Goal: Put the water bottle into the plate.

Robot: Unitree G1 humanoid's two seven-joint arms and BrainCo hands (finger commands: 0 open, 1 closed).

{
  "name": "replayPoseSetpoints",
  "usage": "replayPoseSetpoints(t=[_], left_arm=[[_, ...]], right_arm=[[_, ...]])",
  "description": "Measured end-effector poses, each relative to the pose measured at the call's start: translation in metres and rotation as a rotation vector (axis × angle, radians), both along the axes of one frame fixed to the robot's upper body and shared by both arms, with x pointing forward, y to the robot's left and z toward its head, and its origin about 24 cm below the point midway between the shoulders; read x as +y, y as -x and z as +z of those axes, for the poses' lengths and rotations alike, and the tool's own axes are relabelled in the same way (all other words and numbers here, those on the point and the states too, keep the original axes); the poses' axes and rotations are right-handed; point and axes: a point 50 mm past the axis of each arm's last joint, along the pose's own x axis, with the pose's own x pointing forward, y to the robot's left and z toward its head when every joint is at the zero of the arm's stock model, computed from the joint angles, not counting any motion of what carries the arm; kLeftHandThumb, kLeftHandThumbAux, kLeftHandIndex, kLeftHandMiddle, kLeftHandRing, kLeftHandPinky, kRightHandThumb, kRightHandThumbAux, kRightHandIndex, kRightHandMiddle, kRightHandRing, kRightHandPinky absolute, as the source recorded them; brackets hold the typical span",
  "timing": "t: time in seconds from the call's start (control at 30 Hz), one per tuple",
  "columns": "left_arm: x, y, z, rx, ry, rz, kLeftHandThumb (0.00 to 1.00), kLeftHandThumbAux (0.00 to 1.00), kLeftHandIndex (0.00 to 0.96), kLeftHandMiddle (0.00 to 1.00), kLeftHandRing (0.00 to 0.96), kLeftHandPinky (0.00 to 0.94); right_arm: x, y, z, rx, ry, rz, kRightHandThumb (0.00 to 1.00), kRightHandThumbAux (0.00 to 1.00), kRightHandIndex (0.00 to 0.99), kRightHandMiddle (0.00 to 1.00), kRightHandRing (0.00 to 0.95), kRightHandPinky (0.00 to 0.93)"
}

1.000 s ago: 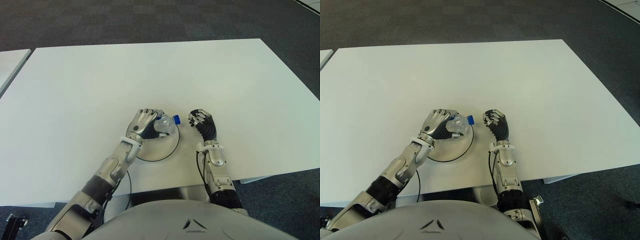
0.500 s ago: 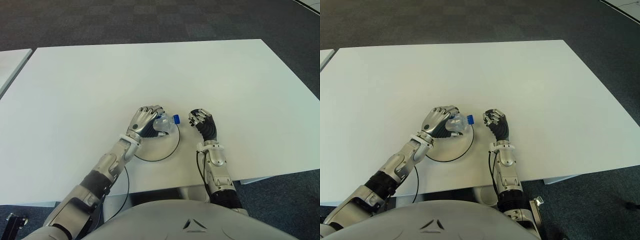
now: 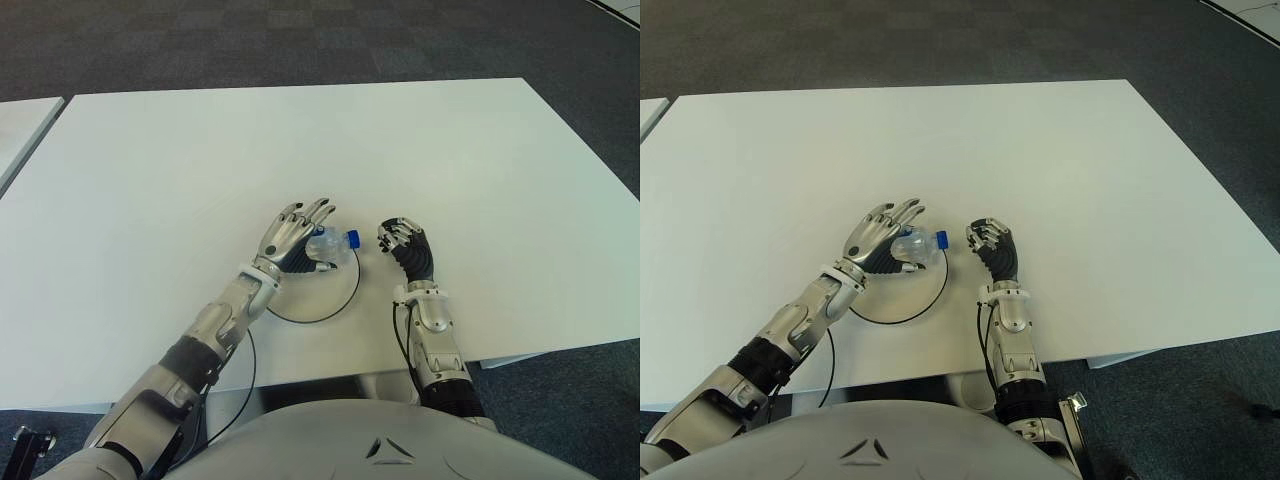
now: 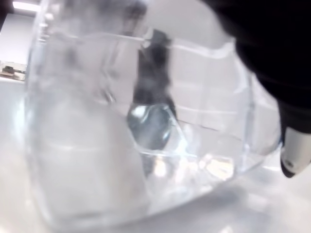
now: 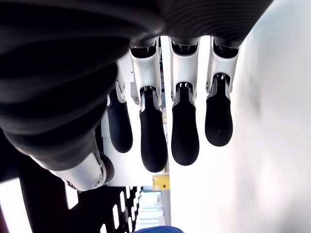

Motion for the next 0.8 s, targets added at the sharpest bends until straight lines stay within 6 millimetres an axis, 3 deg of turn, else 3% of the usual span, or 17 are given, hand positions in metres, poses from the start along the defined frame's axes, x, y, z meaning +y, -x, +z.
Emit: replayPoseSetpoints(t=[0.33, 0.8], left_arm=[[0.0007, 0.0009, -0.0005, -0.017, 0.001, 0.014, 0.077, 0.470, 0.000, 0.000, 0.000, 0.000], [0.0029, 0.0026, 0.0002, -0.171, -0.011, 0.040, 0.055, 0.450, 0.000, 0.000, 0.000, 0.000]], right_arm=[[0.0002, 0.0006, 0.0005, -0.002, 0.000, 0.001, 0.705, 0.729, 0.433, 0.610, 0.613, 0.619], [0.0004, 0.0006, 0.0014, -0.006, -0.001, 0.001, 0.706, 0.729, 0.433, 0.602, 0.611, 0.621]])
